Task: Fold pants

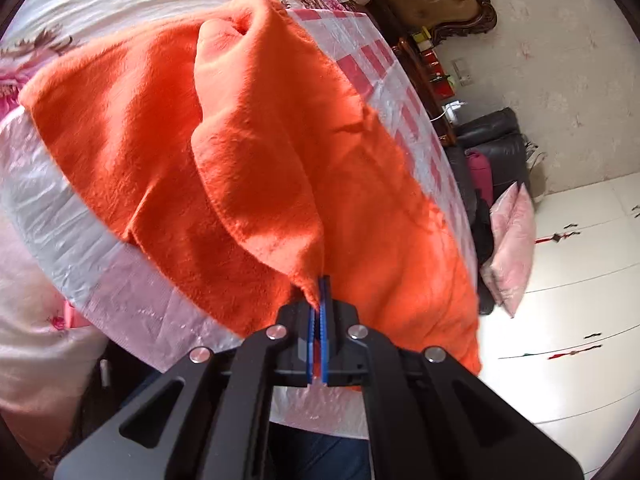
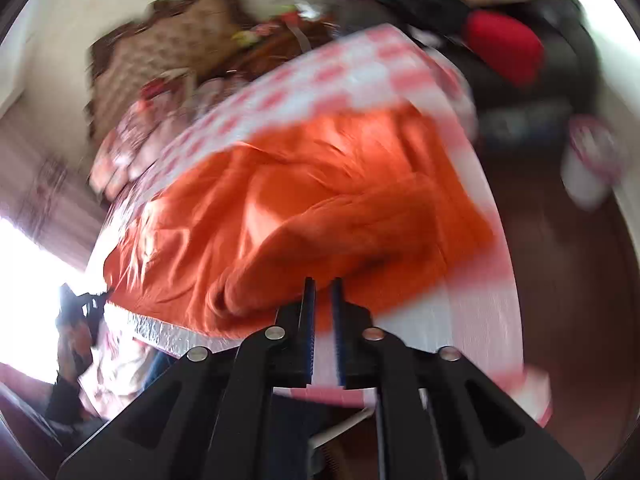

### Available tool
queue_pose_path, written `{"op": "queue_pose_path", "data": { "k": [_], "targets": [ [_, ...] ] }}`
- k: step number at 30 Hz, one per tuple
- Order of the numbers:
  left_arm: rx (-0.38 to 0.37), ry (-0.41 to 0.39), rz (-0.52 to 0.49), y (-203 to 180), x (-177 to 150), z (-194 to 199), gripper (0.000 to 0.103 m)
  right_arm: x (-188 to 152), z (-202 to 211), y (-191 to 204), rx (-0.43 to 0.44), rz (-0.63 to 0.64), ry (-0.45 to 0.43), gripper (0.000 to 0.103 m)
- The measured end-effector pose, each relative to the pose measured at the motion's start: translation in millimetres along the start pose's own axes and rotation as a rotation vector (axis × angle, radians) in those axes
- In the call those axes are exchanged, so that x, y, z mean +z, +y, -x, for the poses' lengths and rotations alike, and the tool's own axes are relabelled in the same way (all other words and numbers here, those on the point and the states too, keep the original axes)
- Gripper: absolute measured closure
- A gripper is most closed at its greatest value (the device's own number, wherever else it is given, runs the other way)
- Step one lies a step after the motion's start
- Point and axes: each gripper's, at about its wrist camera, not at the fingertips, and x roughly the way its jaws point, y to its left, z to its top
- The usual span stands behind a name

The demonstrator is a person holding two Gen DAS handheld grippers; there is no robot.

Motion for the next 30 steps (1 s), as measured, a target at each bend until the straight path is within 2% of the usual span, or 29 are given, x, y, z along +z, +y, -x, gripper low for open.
{"op": "queue_pose_path", "data": {
  "k": [2, 3, 5, 6, 7, 11, 14, 15, 17, 18, 21, 23, 26, 30],
  "targets": [
    [0.002, -0.001, -0.020, -0.9, 1.6, -0.2, 0.102, -9.0, 6.9, -11.6, 0.071, -0.123, -0.022, 0.087],
    [-0.011, 0.005, -0.015, -1.3, 2.9, -2.1, 0.102, -12.4, 10.9, -17.9, 0.117, -0.191, -0.031, 0.082],
    [-0.031, 0.010, -0.005, -1.9, 3.8, -5.1, 0.102, -14.0, 17.7, -24.6, 0.169, -0.275, -0.060, 0.065],
    [-0.040, 0.013, -0.005, -2.0, 4.7, -6.7, 0.102, -13.8, 18.4, -26.5, 0.198, -0.309, -0.068, 0.040],
    [-0.044, 0.016, -0.007, -1.3, 3.1, -8.0, 0.102, -11.4, 18.3, -27.1, 0.225, -0.340, -0.077, 0.025],
    [-0.065, 0.011, 0.001, 5.2, -1.1, -5.9, 0.102, 5.3, 20.1, -30.4, 0.303, -0.437, -0.105, 0.025],
    [-0.085, 0.008, 0.007, 9.4, -1.5, -7.6, 0.102, 18.5, 5.1, -36.1, 0.255, -0.486, -0.086, 0.025],
    [-0.091, 0.005, 0.003, 7.8, -2.1, -8.7, 0.102, 23.9, -2.5, -36.3, 0.250, -0.486, -0.075, 0.027],
    [-0.103, 0.000, -0.003, 8.0, -2.5, -9.0, 0.102, 31.6, -17.1, -34.6, 0.244, -0.482, -0.051, 0.056],
    [-0.119, -0.006, 0.009, 10.3, -1.6, -7.7, 0.099, 34.9, -24.1, -31.9, 0.214, -0.474, -0.032, 0.085],
    [-0.133, -0.037, 0.028, 20.8, 0.8, 2.2, 0.079, 33.5, -27.4, -28.6, 0.144, -0.476, -0.026, 0.090],
    [-0.153, -0.058, 0.058, 30.6, 8.4, 8.8, 0.079, 34.1, -19.0, -22.6, 0.112, -0.449, -0.052, 0.091],
    [-0.159, -0.095, 0.084, 39.7, 23.5, 17.6, 0.079, 38.1, -6.1, -19.0, 0.111, -0.446, -0.086, 0.092],
    [-0.176, -0.184, 0.098, 43.2, 49.0, 40.1, 0.078, 45.2, 8.0, -15.7, 0.101, -0.441, -0.121, 0.092]
  ]
}}
